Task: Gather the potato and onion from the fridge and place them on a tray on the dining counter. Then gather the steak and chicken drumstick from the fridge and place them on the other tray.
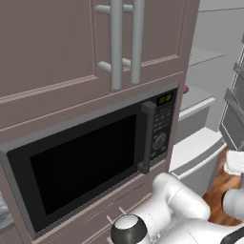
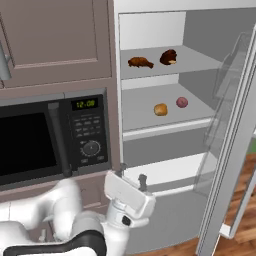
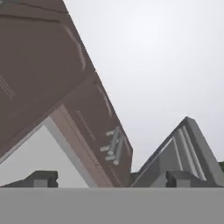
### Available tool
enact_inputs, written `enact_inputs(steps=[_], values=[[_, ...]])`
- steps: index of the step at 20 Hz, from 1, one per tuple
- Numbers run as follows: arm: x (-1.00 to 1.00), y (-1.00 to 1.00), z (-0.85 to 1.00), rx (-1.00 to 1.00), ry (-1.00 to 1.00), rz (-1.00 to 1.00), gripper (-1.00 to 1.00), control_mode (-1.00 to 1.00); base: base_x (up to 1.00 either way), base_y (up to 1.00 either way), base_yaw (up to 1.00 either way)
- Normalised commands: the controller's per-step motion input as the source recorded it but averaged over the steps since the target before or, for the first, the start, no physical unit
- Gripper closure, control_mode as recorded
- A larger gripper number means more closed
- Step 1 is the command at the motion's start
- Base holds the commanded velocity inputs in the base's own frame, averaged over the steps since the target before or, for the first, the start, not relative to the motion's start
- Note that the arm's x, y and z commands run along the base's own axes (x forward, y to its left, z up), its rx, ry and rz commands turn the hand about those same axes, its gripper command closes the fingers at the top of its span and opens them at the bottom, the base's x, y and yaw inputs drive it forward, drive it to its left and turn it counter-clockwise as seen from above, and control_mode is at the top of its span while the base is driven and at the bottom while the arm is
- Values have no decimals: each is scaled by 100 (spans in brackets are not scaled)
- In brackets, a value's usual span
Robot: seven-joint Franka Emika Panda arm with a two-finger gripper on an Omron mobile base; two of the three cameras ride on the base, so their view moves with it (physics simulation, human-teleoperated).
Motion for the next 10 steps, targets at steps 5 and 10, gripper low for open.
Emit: enact_inputs(steps=[5,10], values=[[32,-10,45,0,55,-22,-100,-100,0,0,0],[45,-26,6,0,45,-21,-100,-100,0,0,0]])
